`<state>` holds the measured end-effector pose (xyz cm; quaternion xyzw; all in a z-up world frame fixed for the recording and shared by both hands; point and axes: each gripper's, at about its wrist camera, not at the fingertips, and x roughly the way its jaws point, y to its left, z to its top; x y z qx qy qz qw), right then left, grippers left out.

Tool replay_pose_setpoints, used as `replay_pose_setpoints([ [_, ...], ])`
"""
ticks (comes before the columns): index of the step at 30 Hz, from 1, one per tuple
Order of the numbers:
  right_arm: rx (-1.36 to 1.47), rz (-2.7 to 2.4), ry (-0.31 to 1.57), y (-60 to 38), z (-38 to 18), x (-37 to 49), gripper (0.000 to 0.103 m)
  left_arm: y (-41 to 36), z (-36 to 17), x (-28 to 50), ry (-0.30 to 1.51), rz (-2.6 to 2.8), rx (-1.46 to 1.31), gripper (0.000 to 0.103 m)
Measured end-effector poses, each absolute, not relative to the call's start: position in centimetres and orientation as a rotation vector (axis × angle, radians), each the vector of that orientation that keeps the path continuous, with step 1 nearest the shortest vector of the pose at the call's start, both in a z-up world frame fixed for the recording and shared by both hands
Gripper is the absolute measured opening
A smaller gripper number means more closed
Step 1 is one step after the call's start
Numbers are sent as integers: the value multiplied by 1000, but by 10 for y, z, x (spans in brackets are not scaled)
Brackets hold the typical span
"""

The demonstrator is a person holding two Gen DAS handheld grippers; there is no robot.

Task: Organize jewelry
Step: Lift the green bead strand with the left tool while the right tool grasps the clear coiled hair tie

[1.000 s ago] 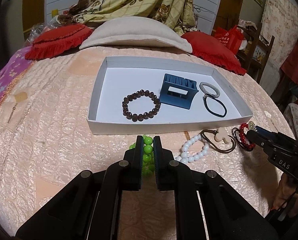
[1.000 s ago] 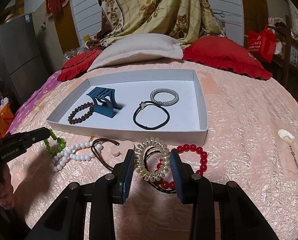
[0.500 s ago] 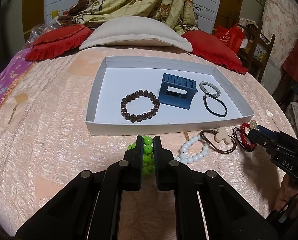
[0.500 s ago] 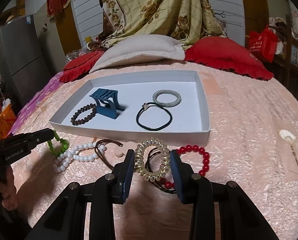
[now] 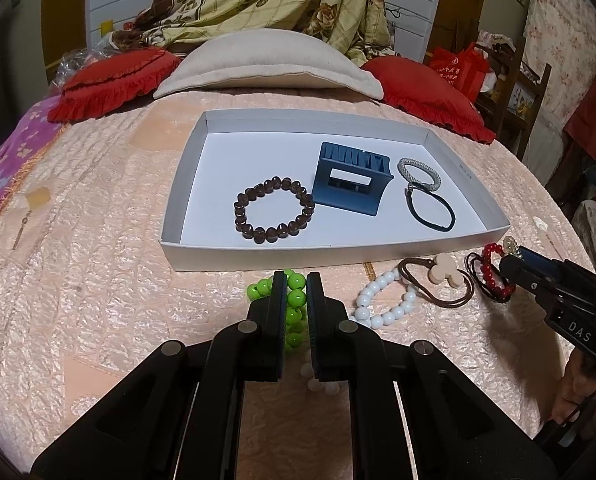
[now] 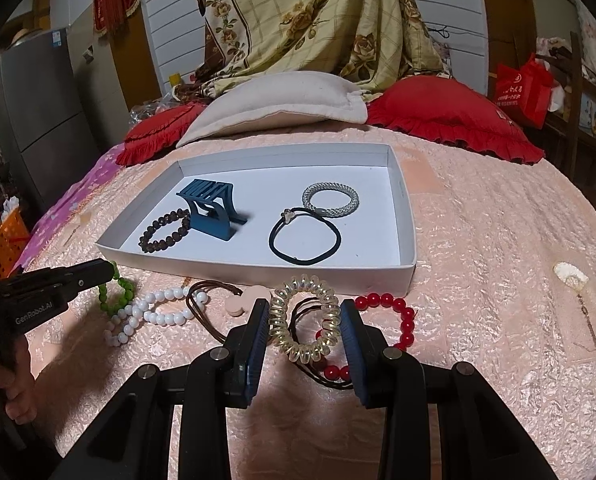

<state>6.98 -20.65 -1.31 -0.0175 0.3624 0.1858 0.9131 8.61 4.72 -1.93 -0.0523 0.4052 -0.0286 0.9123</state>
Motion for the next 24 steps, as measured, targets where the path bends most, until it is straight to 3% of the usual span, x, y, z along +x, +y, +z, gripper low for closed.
replay_pose_setpoints([
  [24,-34,379,742,-206,-12,69,34,47,-20,88,839,-49,-99,8],
])
